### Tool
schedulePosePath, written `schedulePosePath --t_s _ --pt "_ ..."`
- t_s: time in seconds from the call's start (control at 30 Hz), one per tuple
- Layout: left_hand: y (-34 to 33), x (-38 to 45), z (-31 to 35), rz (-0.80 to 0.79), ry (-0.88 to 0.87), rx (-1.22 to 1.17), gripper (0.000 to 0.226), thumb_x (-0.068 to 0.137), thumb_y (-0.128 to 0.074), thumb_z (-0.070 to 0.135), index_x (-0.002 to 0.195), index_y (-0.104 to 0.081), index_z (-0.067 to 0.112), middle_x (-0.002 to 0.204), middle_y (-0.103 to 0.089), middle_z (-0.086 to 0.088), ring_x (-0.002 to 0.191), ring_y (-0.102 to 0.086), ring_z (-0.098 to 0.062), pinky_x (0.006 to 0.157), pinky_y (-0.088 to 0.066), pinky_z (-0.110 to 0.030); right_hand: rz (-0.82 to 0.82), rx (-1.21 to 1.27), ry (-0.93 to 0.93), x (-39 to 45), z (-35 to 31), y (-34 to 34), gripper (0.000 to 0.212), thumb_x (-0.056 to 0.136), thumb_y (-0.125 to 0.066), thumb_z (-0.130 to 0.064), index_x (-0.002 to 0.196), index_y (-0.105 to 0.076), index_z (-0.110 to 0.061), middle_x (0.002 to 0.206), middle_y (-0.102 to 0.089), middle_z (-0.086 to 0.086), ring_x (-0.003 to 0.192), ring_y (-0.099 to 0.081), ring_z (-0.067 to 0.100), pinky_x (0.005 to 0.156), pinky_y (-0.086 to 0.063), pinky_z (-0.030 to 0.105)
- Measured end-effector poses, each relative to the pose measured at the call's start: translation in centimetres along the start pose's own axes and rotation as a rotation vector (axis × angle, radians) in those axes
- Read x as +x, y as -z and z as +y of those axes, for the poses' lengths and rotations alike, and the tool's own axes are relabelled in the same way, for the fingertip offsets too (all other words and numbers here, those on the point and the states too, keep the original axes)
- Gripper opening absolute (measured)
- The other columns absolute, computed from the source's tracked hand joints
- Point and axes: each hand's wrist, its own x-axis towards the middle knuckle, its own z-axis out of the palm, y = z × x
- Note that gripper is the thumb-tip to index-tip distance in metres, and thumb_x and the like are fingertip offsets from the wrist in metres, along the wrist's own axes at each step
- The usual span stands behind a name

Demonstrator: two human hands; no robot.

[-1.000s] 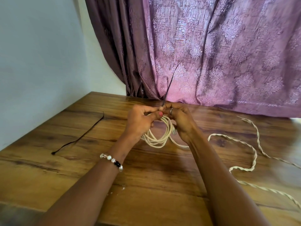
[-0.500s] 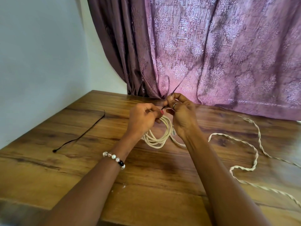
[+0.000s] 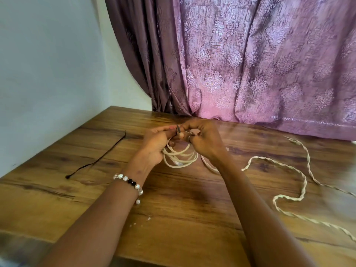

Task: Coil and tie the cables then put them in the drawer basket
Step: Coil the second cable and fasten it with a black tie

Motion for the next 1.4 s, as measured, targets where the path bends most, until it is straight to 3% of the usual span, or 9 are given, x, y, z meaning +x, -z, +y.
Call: schedulePosePath --t_s 0.17,0.27,0.33,0.47,0.6,0.73,0.83,1.17,1.4 --pt "0.9 0.0 0.2 -0.085 0.016 -0.082 0.021 0.083 -0.065 -0.002 0.103 -0.065 -0.007 0.065 -0.071 -0.012 0.047 -0.064 -0.015 0.049 -0.056 -0.023 -0.049 -0.350 0.058 -0.1 1.3 -0.6 0.020 0.067 -0.082 -0.012 0.081 -0.077 -0.024 0.100 -0.045 0.000 0.105 -0.041 0.023 0.092 -0.036 0.029" --pt "0.7 -0.4 0.4 -0.114 -0.075 0.057 0.017 0.081 -0.066 -0.006 0.098 -0.066 -0.005 0.057 -0.069 -0.004 0.040 -0.058 -0.006 0.044 -0.051 -0.018 -0.101 -0.275 0.016 -0.2 1.3 -0.4 0.022 0.065 -0.083 -0.009 0.081 -0.077 -0.021 0.107 -0.046 0.001 0.113 -0.044 0.023 0.093 -0.036 0.023" --pt "0.7 -0.3 0.4 -0.125 -0.141 0.098 0.020 0.079 -0.069 -0.005 0.098 -0.068 -0.003 0.070 -0.073 -0.008 0.050 -0.064 -0.008 0.050 -0.054 -0.020 -0.173 -0.030 -0.062 -0.3 1.2 0.2 0.022 0.069 -0.079 -0.003 0.082 -0.074 -0.019 0.111 -0.055 0.005 0.117 -0.050 0.021 0.097 -0.041 0.026" --pt "1.2 0.3 0.3 -0.082 -0.305 0.280 0.025 0.073 -0.077 0.001 0.096 -0.073 0.008 0.084 -0.075 -0.005 0.074 -0.067 -0.011 0.070 -0.054 -0.024 -0.156 0.703 -0.271 -0.4 1.6 1.3 0.024 0.089 -0.056 0.003 0.112 -0.060 -0.003 0.095 -0.070 0.012 0.082 -0.069 0.024 0.081 -0.056 0.037" --pt "1.0 0.5 -0.2 -0.119 -0.642 0.646 0.026 0.076 -0.076 0.009 0.102 -0.072 0.012 0.088 -0.073 -0.001 0.078 -0.067 -0.010 0.075 -0.053 -0.024 -0.053 0.727 -0.479 0.0 2.0 1.0 0.024 0.100 -0.042 -0.011 0.101 -0.062 0.003 0.075 -0.068 0.018 0.054 -0.065 0.021 0.057 -0.057 0.033" --pt "1.0 0.1 -0.4 -0.093 -0.982 0.853 0.019 0.082 -0.071 0.012 0.101 -0.072 0.009 0.084 -0.071 0.000 0.076 -0.062 -0.004 0.069 -0.043 -0.007 -0.158 0.814 -0.580 -0.1 1.5 1.5 0.032 0.100 -0.034 -0.007 0.087 -0.062 0.002 0.061 -0.065 0.014 0.046 -0.060 0.016 0.050 -0.053 0.026" --pt "0.7 -0.4 -0.4 -0.121 -1.169 0.927 0.020 0.086 -0.063 0.013 0.103 -0.069 0.005 0.089 -0.071 -0.006 0.078 -0.060 -0.006 0.073 -0.044 -0.015 -0.254 0.878 -0.664 -0.1 1.1 2.1 0.038 0.095 -0.024 0.001 0.087 -0.062 0.004 0.059 -0.066 0.012 0.043 -0.058 0.013 0.050 -0.051 0.023" --pt "0.8 -0.2 -1.1 -0.148 -1.156 0.910 0.029 0.089 -0.060 0.026 0.110 -0.069 0.008 0.089 -0.069 -0.008 0.078 -0.064 -0.018 0.071 -0.049 -0.035 -0.164 0.978 -0.792 -0.1 1.8 2.0 0.031 0.094 -0.032 -0.002 0.088 -0.063 0.000 0.084 -0.058 0.018 0.044 -0.056 0.012 0.050 -0.048 0.023" --pt "0.4 -0.1 -1.4 -0.155 -1.184 0.887 0.029 0.089 -0.062 0.025 0.107 -0.072 0.005 0.092 -0.064 -0.005 0.082 -0.059 -0.009 0.075 -0.043 -0.013 -0.010 0.934 -0.860 0.0 1.8 1.2 0.020 0.093 -0.048 -0.010 0.081 -0.062 -0.005 0.062 -0.057 0.008 0.041 -0.049 0.012 0.041 -0.042 0.017"
